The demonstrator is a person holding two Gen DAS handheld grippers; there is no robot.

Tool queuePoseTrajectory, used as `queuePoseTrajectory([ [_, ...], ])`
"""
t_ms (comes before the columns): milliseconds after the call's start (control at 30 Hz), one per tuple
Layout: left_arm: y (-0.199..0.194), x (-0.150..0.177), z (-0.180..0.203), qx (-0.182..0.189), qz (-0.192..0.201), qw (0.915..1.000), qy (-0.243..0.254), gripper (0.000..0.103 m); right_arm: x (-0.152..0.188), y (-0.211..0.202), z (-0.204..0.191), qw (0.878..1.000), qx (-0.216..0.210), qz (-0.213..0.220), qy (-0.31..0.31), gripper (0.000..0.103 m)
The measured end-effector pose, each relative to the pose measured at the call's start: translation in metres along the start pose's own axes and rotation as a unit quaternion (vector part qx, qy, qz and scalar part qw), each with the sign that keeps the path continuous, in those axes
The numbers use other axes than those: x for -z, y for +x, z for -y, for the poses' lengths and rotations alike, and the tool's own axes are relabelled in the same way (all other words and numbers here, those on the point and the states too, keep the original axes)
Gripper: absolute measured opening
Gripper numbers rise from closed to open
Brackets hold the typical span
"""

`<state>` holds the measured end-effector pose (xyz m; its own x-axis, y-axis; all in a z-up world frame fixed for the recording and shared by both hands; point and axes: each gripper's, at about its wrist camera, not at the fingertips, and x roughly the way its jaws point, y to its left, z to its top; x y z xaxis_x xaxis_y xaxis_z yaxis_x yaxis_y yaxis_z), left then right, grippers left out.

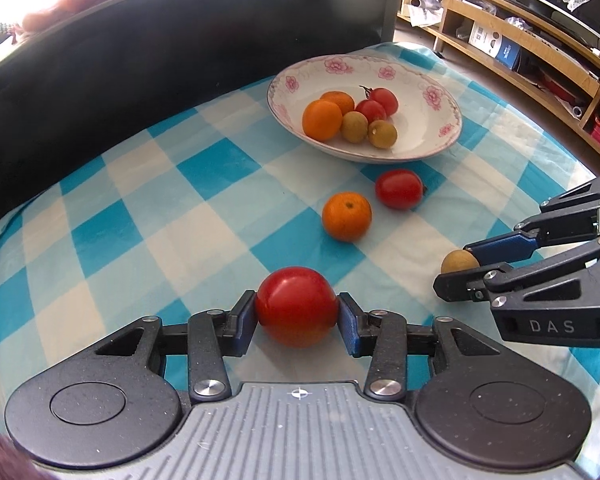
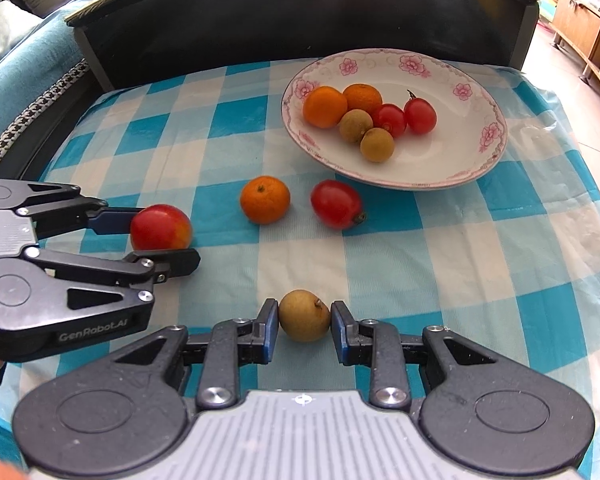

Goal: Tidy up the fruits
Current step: 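Hold the brown fruit in the right tool while the left tool grips the large tomato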

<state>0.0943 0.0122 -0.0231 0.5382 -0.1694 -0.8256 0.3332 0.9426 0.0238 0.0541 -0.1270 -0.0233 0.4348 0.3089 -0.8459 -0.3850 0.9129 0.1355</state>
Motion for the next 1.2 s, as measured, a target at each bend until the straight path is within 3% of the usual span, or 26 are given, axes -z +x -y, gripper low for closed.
queuePoseTrajectory([
  [867, 0.008, 0.002, 0.008, -0.002, 0.007, 1.0000, -0.001, 0.060, 0.004, -0.001, 0.001, 1.000, -0.002, 0.004, 0.014, 0.032],
  [1067, 0.007, 0.003, 0.013, -0.005, 0.006, 1.0000, 0.005, 0.051, 0.003, -0.002, 0.000, 1.000, 0.002, 0.003, 0.010, 0.032],
  [1200, 0.007, 0.002, 0.015, -0.007, 0.004, 0.9999, 0.007, 0.050, 0.003, -0.002, -0.003, 1.000, 0.008, 0.002, 0.000, 0.032],
])
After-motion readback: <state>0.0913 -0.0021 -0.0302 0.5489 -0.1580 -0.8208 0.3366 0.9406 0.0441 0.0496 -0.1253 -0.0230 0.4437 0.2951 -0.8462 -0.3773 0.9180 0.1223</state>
